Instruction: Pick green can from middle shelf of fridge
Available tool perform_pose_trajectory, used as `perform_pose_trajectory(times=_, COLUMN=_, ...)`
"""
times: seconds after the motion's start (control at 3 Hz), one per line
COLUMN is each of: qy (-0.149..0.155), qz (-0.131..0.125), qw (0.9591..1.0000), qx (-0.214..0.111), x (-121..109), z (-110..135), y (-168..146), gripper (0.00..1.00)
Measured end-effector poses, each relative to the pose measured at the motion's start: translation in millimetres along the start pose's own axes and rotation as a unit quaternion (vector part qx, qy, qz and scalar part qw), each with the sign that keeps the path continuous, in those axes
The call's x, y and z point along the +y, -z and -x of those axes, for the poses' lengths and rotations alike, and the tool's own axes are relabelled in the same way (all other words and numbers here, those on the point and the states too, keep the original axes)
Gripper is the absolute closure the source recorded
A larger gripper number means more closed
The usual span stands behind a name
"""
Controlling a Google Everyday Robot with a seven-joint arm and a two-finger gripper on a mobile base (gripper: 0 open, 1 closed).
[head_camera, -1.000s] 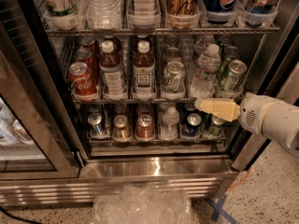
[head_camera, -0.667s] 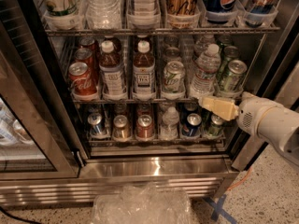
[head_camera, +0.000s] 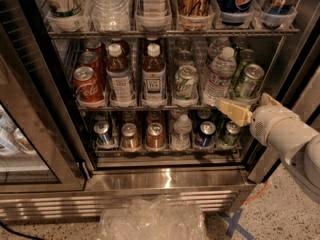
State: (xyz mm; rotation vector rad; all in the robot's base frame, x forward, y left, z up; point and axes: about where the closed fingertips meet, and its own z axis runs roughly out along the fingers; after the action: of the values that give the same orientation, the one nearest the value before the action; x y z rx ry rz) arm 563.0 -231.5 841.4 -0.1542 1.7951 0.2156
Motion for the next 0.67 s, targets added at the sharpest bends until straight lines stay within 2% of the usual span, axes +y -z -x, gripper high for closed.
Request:
perform_pose_trajectory(times=0.33, qy=0.008, qz=-0.024, qw=0.9994, qx=-0.025, x=-8.9, z=-0.1, y=-4.8, gripper=0.22)
perform_pose_trajectory(times=0.67, qy=0.014, qz=-0.039, qw=0.9982, qx=-0.042, x=-13.6, z=-0.3, y=-8.7, gripper=0.22)
